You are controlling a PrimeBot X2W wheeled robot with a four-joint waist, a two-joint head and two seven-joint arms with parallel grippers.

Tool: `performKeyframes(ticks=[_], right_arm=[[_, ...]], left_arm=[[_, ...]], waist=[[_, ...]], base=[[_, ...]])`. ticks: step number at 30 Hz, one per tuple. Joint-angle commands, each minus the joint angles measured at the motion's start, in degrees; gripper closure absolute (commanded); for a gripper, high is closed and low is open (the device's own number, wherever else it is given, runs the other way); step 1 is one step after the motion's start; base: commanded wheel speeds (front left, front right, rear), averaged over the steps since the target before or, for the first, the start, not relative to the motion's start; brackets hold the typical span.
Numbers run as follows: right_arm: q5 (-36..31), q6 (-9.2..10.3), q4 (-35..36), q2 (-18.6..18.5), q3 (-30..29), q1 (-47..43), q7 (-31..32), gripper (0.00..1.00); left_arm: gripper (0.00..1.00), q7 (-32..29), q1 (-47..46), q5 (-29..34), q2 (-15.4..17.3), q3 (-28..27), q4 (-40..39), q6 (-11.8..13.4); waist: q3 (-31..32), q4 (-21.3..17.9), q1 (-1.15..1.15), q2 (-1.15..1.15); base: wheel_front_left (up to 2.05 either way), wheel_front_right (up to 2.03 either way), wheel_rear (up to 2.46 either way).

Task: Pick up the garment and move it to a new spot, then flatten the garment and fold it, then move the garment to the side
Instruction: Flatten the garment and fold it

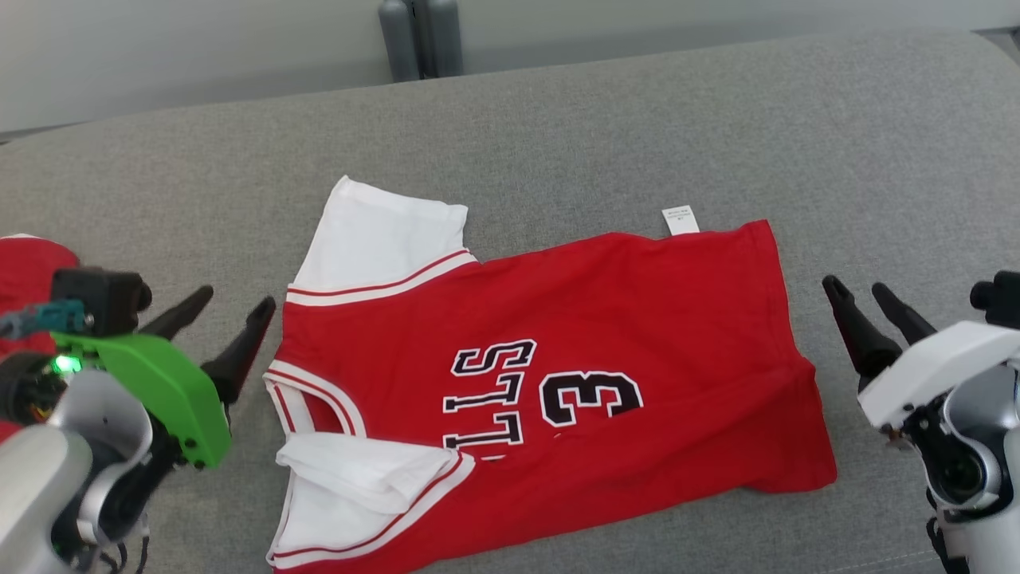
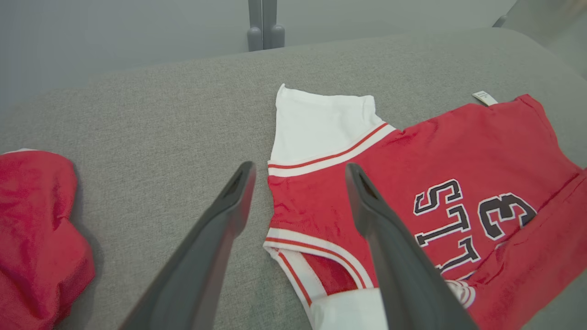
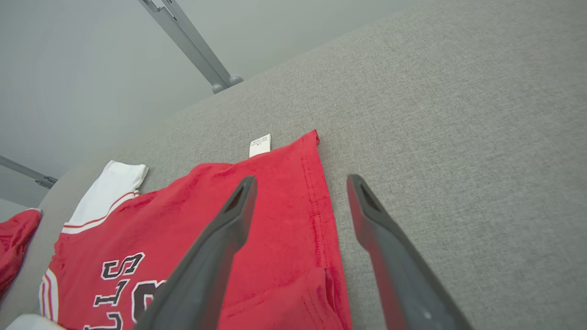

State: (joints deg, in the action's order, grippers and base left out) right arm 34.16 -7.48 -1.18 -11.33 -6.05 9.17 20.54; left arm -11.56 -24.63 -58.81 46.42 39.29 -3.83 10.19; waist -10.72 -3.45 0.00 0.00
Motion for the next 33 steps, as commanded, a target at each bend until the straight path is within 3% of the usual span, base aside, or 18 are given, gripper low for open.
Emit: performKeyframes(ticks=[1,9,15,23,33], right_arm=[[-0.73,-0.03,-1.51,0.21,0.02,2.87,-0.43,0.00],[-2.45,-0.03,-9.94,1.19,1.83,15.23,3.16,0.00],[-4.14,-0.03,-14.27,1.73,3.41,22.19,6.36,0.00],[-5.62,-0.03,-16.78,3.50,4.93,28.21,9.97,0.00],[-6.08,-0.02,-18.98,5.20,6.96,31.40,11.18,0.00]], left_arm=[[0.00,-1.56,-3.52,0.55,-0.44,0.22,1.55,-1.57],[0.00,-12.83,-19.60,0.06,-4.49,2.81,12.73,-9.76],[0.00,-18.29,-29.72,0.80,-7.50,4.14,21.60,-13.81],[0.00,-23.28,-38.43,2.27,-8.82,6.87,29.82,-16.77],[0.00,-26.21,-43.82,0.44,-9.93,9.22,34.91,-17.64]], waist=[[-2.97,-0.99,0.00,0.00],[-9.42,-2.03,0.00,0.00],[-13.26,-3.22,0.00,0.00],[-18.65,-5.22,0.00,0.00],[-22.04,-6.92,0.00,0.00]], base=[[0.00,0.00,0.00],[0.00,0.00,0.00],[0.00,0.00,0.00],[0.00,0.00,0.00],[0.00,0.00,0.00]])
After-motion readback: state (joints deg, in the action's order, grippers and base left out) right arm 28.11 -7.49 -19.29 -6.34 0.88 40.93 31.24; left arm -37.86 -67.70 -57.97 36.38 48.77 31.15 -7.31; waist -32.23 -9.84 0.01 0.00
